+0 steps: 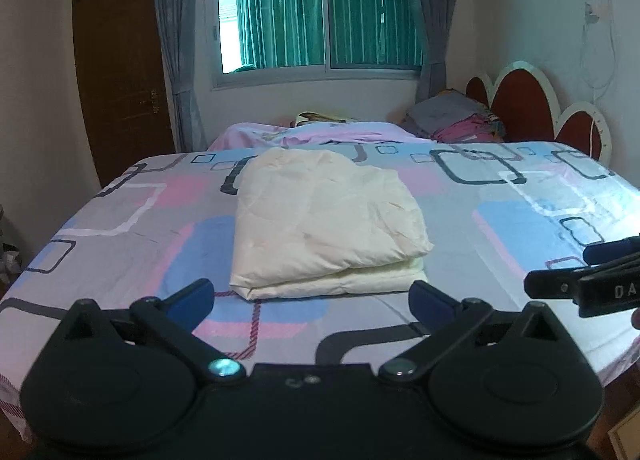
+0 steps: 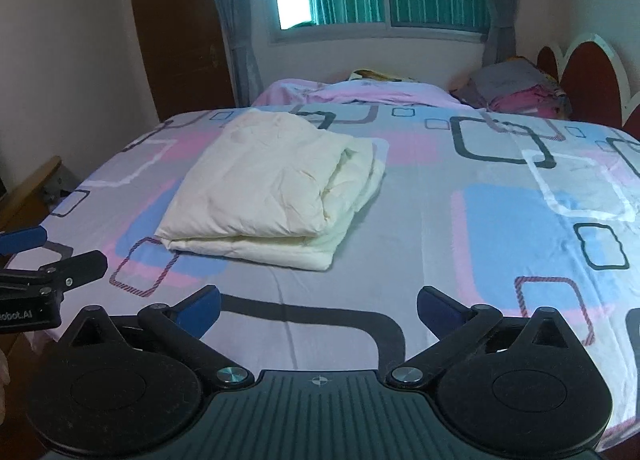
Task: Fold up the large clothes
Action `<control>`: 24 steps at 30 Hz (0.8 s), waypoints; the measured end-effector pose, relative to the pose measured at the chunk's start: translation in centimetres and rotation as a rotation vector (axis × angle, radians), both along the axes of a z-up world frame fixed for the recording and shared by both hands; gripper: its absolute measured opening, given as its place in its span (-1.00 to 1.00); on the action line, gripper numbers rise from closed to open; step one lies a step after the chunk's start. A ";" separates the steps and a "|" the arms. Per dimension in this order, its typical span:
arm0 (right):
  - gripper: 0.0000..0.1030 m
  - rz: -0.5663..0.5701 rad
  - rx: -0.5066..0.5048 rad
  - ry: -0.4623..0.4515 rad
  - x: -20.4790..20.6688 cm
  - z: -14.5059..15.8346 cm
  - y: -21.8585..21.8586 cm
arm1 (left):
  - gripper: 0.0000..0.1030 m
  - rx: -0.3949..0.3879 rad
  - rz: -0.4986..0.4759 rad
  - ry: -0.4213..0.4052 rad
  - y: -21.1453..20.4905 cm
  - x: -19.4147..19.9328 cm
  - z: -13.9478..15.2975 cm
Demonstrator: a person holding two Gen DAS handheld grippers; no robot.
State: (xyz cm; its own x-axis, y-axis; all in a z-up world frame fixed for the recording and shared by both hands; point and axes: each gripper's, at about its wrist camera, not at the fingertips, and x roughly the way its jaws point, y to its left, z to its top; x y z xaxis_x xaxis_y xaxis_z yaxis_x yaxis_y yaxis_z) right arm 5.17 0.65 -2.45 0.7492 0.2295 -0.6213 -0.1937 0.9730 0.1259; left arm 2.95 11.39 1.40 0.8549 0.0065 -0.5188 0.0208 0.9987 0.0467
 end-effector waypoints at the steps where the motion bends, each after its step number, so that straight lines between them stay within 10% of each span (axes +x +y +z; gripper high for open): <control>1: 1.00 -0.002 -0.002 -0.005 -0.4 0.1 0.0 | 1.00 -0.010 -0.001 0.000 0.0 -0.3 0.1; 24: 1.00 0.001 0.000 -0.055 -3.2 1.9 -0.5 | 1.00 -0.034 -0.028 -0.029 -1.1 -1.9 0.7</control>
